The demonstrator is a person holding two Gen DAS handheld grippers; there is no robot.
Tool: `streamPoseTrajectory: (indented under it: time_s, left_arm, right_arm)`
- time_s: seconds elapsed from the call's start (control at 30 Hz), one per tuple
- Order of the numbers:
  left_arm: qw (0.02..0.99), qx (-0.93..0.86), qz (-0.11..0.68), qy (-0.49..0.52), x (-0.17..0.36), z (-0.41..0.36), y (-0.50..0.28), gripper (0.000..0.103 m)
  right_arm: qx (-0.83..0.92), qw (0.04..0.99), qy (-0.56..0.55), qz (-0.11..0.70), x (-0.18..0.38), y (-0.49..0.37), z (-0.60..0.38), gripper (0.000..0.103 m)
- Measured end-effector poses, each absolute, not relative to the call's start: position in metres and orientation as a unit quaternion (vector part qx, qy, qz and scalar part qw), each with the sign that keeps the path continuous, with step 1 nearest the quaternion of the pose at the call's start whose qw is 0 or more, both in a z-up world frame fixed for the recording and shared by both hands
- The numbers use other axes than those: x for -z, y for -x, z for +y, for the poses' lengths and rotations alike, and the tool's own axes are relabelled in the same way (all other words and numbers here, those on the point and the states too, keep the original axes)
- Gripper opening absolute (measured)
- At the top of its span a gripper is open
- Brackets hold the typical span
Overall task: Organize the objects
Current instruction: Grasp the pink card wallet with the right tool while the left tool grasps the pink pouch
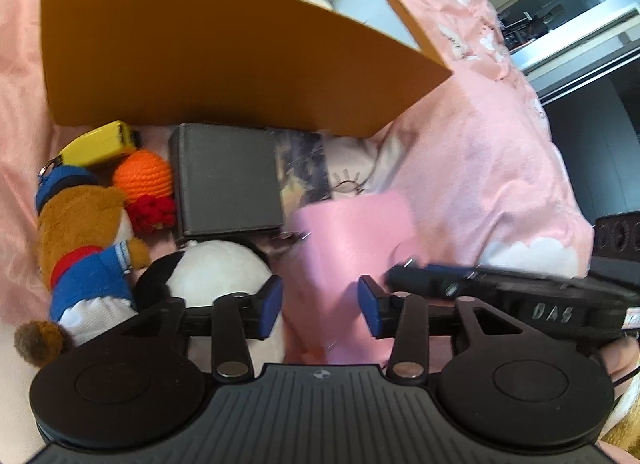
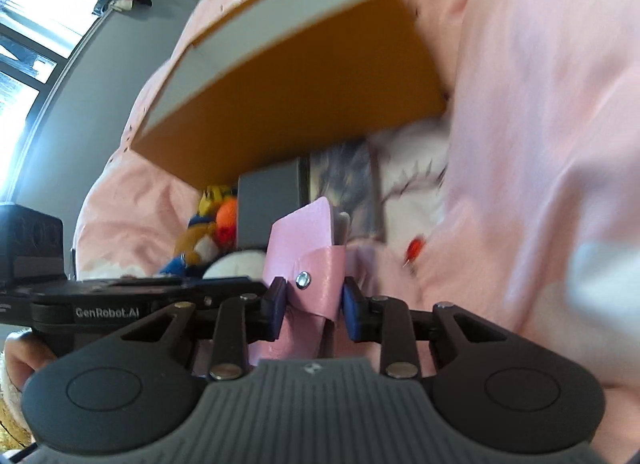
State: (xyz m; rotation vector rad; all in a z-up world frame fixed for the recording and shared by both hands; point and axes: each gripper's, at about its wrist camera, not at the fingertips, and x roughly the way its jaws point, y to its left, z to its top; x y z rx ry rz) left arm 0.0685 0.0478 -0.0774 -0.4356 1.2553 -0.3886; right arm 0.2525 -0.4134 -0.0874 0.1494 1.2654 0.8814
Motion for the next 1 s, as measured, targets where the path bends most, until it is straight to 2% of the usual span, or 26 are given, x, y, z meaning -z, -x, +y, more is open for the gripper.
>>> streamPoseTrajectory:
  time_s: [0.07, 0.2, 0.4, 0.83, 1.0]
  left_arm:
    - [0.764, 0.189, 0.582, 0.204, 0.078, 0.043, -0.071, 0.052]
    - [0.732, 0.194, 0.611, 0.232, 0.091, 0.036, -0.075, 0.063]
    - [0.720, 0.160, 0.636, 0.227, 0.102, 0.025, -0.080, 0.066]
    - [0.749, 0.113, 0.652, 0.025, 0.110, -0.041, -0.094, 0.067]
    - [0.741, 0.117, 0.661, 0.037, 0.123, -0.035, -0.105, 0.075]
  right_arm:
    - [-0.382, 0.744, -0.049, 0.546, 0.073, -0.255, -0.421, 0.031]
    - [-0.339, 0.781, -0.021, 0.525, 0.063, -0.260, -0.446, 0.031]
    - [-0.310, 0.773, -0.045, 0.552, 0.087, -0.264, -0.471, 0.031]
    - [-0.321, 0.763, -0.071, 0.556, 0.100, -0.263, -0.473, 0.031]
    - [-0.321, 0.763, -0.064, 0.558, 0.102, -0.263, -0.469, 0.031]
